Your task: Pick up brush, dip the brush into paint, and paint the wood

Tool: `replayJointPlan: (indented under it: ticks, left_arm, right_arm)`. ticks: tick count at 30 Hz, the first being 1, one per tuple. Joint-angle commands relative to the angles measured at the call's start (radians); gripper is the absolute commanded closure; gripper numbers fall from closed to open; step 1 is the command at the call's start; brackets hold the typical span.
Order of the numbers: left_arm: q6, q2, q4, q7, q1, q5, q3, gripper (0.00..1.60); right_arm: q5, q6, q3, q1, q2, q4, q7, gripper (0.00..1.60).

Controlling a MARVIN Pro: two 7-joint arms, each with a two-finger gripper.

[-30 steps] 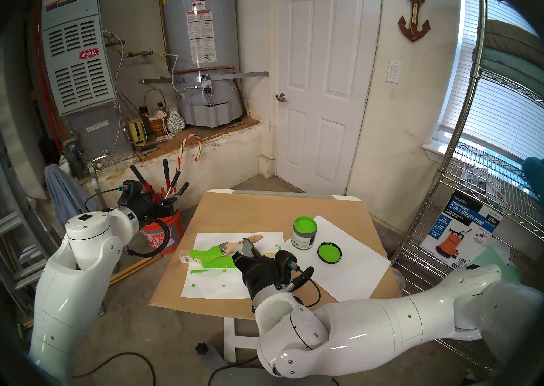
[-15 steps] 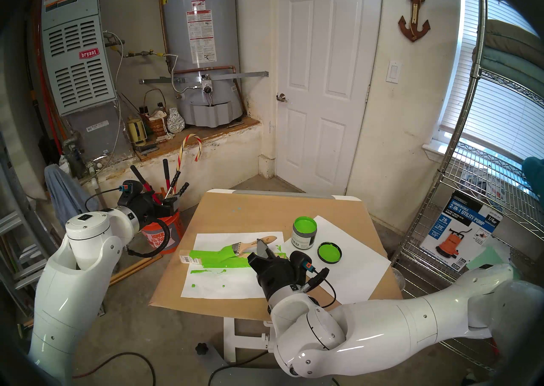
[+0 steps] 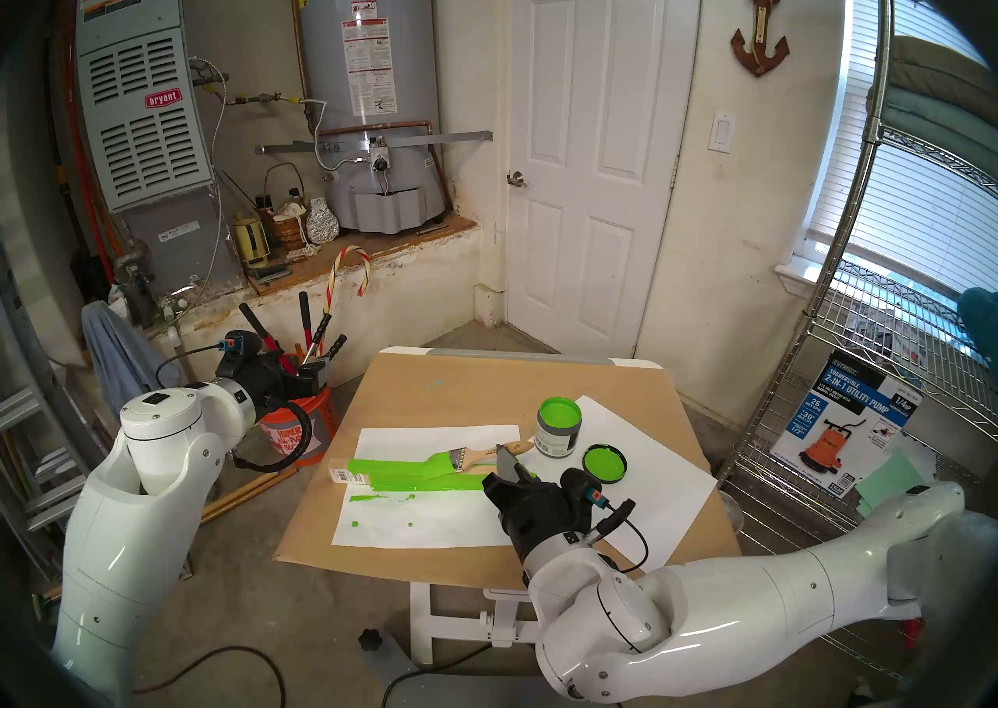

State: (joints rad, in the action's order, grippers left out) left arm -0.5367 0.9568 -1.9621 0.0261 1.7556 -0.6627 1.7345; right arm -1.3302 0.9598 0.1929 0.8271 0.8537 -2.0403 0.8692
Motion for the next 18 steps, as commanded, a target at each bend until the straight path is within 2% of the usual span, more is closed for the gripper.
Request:
replayJointPlan:
  ticks: [1,11,18]
  left_arm:
    - [0.009,-0.002,-0.018,0.002,-0.007,0.002,0.012,0.0]
    - [0.01,-0.002,-0.018,0.002,-0.006,0.002,0.012,0.0]
    - [0.009,-0.002,-0.018,0.002,-0.006,0.002,0.012,0.0]
  right_arm:
    - [0.059,0.0,0.003,0.012,-0.068,-0.052,0.056,1.6]
    - [0.135,0.0,-0.006,0.042,-0.125,-0.092,0.084,1.6]
    - [0.128,0.0,-0.024,0.058,-0.16,-0.098,0.074,1.6]
